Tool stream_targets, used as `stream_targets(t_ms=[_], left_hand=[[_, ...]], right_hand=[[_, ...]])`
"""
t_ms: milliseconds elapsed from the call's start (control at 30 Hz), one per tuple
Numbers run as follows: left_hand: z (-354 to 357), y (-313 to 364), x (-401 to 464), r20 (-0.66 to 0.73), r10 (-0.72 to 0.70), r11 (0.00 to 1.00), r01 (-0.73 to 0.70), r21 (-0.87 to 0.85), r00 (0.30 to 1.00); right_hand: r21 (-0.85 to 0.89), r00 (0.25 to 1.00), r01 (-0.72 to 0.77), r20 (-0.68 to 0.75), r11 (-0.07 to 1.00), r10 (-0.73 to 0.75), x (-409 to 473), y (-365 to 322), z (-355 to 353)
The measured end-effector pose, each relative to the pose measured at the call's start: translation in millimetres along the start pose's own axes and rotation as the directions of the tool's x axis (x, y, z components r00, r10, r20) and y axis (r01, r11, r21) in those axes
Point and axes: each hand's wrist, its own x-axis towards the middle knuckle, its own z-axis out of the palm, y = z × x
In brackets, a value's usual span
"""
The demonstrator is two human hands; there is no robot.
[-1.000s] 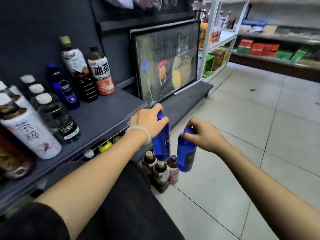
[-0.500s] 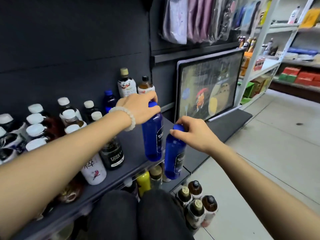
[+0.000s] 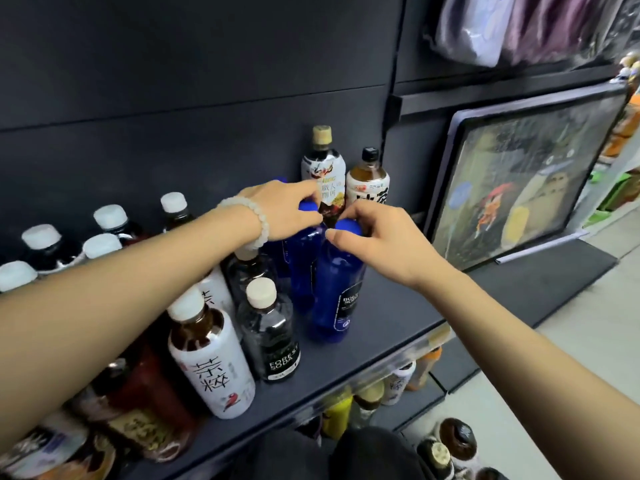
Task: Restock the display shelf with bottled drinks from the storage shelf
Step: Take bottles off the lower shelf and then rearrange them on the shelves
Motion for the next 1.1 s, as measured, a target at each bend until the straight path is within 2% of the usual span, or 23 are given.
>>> stream_targets(t_ms=[100,233,500,700,867,1000,1100], left_hand=[[9,-8,8,0.033,-0.003,1.000,0.003,0.017,0.999],[10,-24,19,0.054,-0.017,0.999,0.019,-0.048,0.998],[7,-32,16,0.064,0.079,0.992,-0.072,-0.103,0.995],[12,-33,7,0.075,0.126,0.984,-0.115,-0.139,0.989],[12,-27,5,0.070,0.144,0.989,-0.141,-0.041,0.987],[9,-24,1,0.039,0.144,0.976,-0.149,0.159,0.989],[6,-22,-7,-0.022,0.135,0.962,-0.125,0.241,0.991]], right_hand=[[0.013,1.000,-0.002,-0.014,1.000,0.003,6,4,15],[0.009,1.000,-0.005,-0.002,1.000,0.005,11,10,32],[-0.001,0.998,-0.012,0.060,1.000,0.012,5,7,31],[-0.009,0.999,-0.005,0.040,1.000,0.005,-3,5,31],[-0.016,0.999,-0.029,0.039,0.999,0.030,-7,5,30],[-0.068,0.995,-0.012,0.097,0.998,0.018,-9,3,25],[-0.117,0.995,0.017,0.101,0.993,-0.005,-16,2,20]])
